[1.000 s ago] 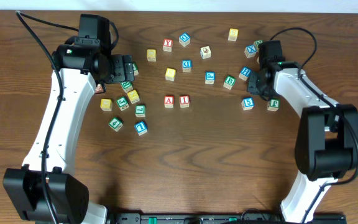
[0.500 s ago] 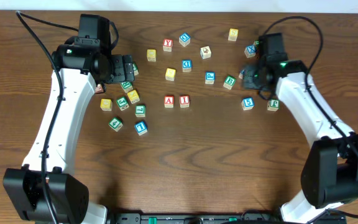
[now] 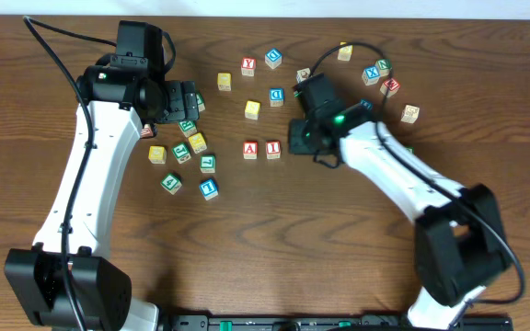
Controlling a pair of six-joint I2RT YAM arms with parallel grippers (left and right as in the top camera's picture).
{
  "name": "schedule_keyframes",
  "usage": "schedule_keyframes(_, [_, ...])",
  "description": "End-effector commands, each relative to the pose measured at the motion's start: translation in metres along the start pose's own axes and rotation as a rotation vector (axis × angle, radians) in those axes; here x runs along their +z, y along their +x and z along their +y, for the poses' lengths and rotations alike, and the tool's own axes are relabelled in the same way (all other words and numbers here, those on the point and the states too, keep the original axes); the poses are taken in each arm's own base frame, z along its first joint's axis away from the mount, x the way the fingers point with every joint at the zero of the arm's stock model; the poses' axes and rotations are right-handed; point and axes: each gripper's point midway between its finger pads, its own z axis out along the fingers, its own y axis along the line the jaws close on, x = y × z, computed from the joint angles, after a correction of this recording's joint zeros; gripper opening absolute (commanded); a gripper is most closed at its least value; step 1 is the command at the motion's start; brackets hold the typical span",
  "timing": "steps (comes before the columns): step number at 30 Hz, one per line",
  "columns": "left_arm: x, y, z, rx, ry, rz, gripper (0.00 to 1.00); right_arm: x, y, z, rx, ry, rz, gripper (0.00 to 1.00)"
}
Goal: Spell out AI2
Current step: 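Carry the blue 2 block toward the right side of the I block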
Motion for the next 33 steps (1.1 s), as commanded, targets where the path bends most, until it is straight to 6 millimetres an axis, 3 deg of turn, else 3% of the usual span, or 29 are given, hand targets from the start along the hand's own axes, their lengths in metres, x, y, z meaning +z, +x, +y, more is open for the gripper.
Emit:
schedule_keyframes(1, [-0.009, -0.008, 0.003, 0.000, -0.009, -0.031, 0.98, 0.015, 0.005, 0.004, 0.033, 0.037, 0.004, 0.26])
schedule_keyframes(8, [-0.009, -0.008, 0.003, 0.000, -0.009, -0.031, 0.98, 0.021, 0.003, 0.001, 0.028, 0.066, -0.012, 0.24])
schedule_keyframes(13, [-0.009, -0.008, 0.003, 0.000, -0.009, -0.031, 0.98, 0.020, -0.013, -0.007, 0.020, 0.121, -0.093, 0.25])
schedule_keyframes(19, [-0.009, -0.008, 0.003, 0.000, -0.009, -0.031, 0.98, 0.023, -0.026, -0.001, -0.039, 0.114, -0.151, 0.25])
schedule_keyframes(24, [-0.009, -0.008, 0.003, 0.000, -0.009, -0.031, 0.98, 0.043, -0.019, -0.007, -0.043, 0.140, -0.124, 0.25])
schedule_keyframes(33, [-0.009, -0.008, 0.003, 0.000, -0.009, -0.031, 0.98, 0.044, -0.013, -0.007, -0.062, 0.139, -0.096, 0.25])
